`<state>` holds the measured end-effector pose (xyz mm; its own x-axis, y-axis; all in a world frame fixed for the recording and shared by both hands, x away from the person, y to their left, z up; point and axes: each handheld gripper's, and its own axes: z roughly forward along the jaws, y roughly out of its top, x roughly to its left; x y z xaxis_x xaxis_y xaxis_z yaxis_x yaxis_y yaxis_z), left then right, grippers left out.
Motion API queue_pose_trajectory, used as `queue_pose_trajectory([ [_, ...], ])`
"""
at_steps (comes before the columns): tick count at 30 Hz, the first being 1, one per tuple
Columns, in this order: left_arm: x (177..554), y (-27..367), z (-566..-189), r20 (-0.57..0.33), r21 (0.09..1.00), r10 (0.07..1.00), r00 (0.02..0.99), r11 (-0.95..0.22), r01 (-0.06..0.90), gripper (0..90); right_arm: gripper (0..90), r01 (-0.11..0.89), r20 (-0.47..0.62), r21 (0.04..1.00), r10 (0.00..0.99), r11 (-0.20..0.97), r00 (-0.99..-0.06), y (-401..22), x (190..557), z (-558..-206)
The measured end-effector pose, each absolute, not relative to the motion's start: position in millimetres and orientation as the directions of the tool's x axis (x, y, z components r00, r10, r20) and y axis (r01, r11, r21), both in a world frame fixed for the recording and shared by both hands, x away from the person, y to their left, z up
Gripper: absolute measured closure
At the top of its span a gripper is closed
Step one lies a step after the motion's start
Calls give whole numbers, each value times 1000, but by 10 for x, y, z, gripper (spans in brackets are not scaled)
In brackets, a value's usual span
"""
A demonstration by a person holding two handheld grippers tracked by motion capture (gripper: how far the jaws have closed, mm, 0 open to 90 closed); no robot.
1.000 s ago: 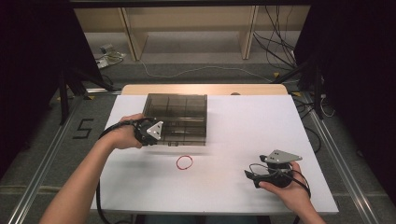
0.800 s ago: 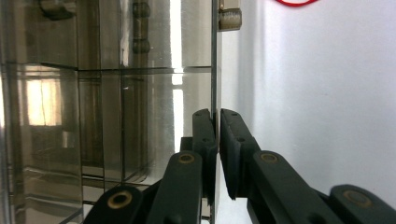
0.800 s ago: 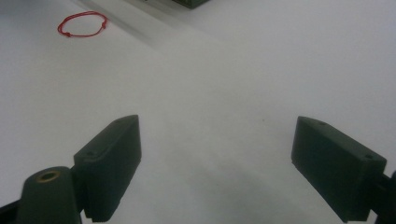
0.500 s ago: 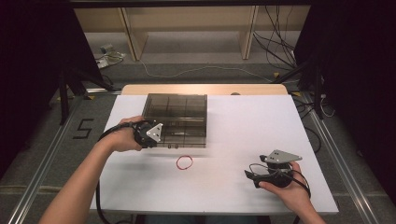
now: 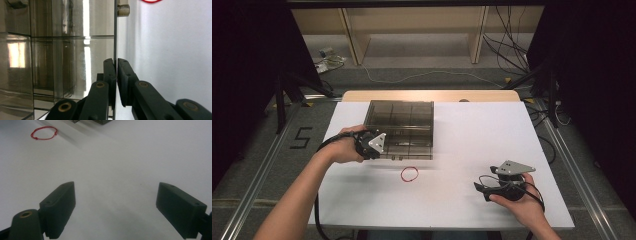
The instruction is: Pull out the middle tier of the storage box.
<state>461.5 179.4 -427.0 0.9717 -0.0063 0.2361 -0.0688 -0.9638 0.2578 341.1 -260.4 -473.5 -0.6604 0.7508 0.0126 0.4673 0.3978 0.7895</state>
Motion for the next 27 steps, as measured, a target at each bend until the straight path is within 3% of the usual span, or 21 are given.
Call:
queue_pose_trajectory([
  [17,4609,1813,-4290,241,273,15,970,-961,-53,846,166,467,13,789,750,399,-662,-2602,3410,-4733],
  [27,4602,1822,-4319,251,297,56,966,-955,-22,774,166,467,15,791,750,396,-661,-2604,3410,-4733],
])
